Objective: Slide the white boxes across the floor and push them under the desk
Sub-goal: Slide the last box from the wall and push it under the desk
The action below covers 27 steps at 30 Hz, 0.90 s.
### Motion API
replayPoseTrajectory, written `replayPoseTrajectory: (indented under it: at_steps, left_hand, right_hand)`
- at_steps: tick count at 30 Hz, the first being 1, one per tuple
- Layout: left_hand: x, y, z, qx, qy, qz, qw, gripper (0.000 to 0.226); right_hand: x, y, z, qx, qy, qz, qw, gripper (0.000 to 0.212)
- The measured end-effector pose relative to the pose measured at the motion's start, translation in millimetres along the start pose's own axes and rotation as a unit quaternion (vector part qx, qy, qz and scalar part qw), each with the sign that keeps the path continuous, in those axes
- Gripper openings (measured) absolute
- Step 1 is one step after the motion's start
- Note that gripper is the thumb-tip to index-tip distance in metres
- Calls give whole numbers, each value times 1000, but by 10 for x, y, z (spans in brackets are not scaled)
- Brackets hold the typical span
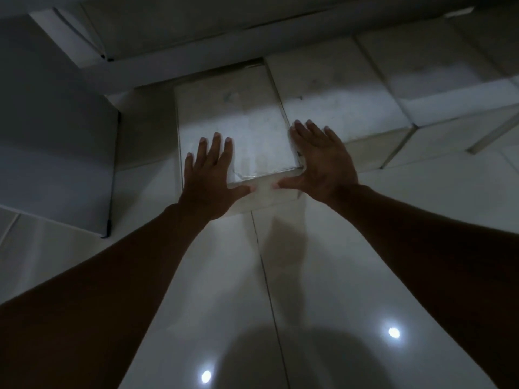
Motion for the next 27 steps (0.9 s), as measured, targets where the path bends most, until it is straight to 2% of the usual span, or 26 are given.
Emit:
replayPoseTrajectory:
  at_steps: [9,18,23,27]
  left_hand:
    - [219,-109,41,15,6,2,1000,105]
    - [267,-134,25,16,-7,-5,1000,106]
    - [329,-160,14,15,-8,-9,1000,106]
    - [315,-133,-4,13,-8,-15,1000,103]
  right_hand:
    - [64,-1,-68,54,74,39,995,103]
    - [79,-35,-60,46,87,44,994,98]
    - [83,-62,-58,47,119,66,990,91]
    - [91,-90,-27,37,101,60,992,90]
Point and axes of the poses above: each hand's wrist, its own x-axis towards the middle knuckle, its own z-axis out of the palm, y = z × x, the point moved 7 cm from there along x, towards the middle knuckle, and after that the axes turned 1 degree about -x, right-handed, at the moved point
